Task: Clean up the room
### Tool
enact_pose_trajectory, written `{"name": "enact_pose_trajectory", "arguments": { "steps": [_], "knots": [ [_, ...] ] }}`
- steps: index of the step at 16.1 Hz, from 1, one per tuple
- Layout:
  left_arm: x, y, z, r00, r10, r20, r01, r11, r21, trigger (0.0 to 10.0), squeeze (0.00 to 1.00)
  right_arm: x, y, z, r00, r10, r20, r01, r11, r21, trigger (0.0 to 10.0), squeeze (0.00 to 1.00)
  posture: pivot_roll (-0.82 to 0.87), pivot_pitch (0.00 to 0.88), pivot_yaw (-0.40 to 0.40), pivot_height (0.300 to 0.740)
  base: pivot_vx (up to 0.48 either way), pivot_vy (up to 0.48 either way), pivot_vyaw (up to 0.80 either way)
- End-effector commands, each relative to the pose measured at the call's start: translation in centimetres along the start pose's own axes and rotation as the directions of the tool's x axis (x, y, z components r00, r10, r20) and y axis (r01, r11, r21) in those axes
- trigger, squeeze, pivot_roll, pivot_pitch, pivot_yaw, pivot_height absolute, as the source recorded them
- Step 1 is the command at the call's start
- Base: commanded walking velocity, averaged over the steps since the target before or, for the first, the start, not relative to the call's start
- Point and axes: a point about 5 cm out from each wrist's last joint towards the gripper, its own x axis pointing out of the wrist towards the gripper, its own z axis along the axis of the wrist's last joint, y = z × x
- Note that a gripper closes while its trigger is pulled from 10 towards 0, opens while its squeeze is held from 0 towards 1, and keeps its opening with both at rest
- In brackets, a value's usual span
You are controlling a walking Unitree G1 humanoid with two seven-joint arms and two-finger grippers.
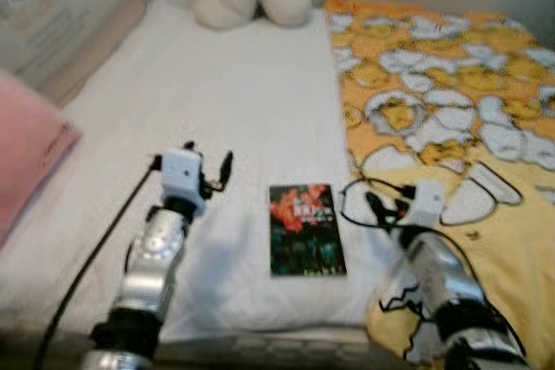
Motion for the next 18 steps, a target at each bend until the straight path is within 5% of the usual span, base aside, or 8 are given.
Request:
{"name": "enact_pose_trajectory", "arguments": {
  "steps": [1,4,6,8,11,15,18],
  "knots": [
    [0.3,1.5,1.6,0.997,0.029,0.066,-0.03,0.999,0.015,10.0,0.0,0.2,0.2,-0.3,1.0,0.007,-0.011,-0.006,0.998,0.058,10.0,0.0,0.05,0.0,0.009,0.74,0.0,0.0,0.0],
    [-0.5,1.0,2.9,0.991,-0.085,0.105,0.082,0.996,0.024,10.0,0.0,0.6,0.9,-1.4,0.999,0.038,-0.037,-0.033,0.992,0.121,10.0,0.0,0.09,0.0,0.021,0.74,0.0,0.0,0.0],
    [-1.8,-1.3,2.3,0.952,-0.301,0.052,0.302,0.953,-0.012,10.0,0.0,0.6,1.0,-2.2,0.998,0.022,-0.061,-0.014,0.992,0.127,10.0,0.0,0.1,0.005,0.024,0.74,0.0,0.0,0.0],
    [-3.8,-3.2,2.1,0.871,-0.492,0.005,0.492,0.869,-0.054,10.0,0.0,0.4,1.2,-2.8,0.998,0.004,-0.07,0.005,0.992,0.123,10.0,0.0,0.12,0.044,0.024,0.74,0.0,0.0,0.0],
    [-5.4,-4.2,1.8,0.811,-0.584,-0.029,0.579,0.809,-0.102,10.0,0.0,0.3,0.9,-1.4,0.998,-0.035,0.049,0.038,0.998,-0.053,10.0,0.0,0.11,0.071,0.014,0.74,0.0,0.0,0.0],
    [-6.1,-4.4,1.4,0.781,-0.619,-0.078,0.613,0.785,-0.091,10.0,0.0,0.1,0.3,-2.7,0.998,-0.054,-0.029,0.059,0.982,0.178,10.0,0.0,0.09,0.12,0.005,0.74,0.0,0.0,0.0],
    [-6.7,-4.3,1.6,0.779,-0.621,-0.088,0.615,0.783,-0.087,10.0,0.0,0.3,0.9,-2.9,0.999,-0.035,-0.029,0.04,0.983,0.179,10.0,0.0,0.08,0.141,-0.006,0.74,0.0,0.0,0.0]
  ]
}}
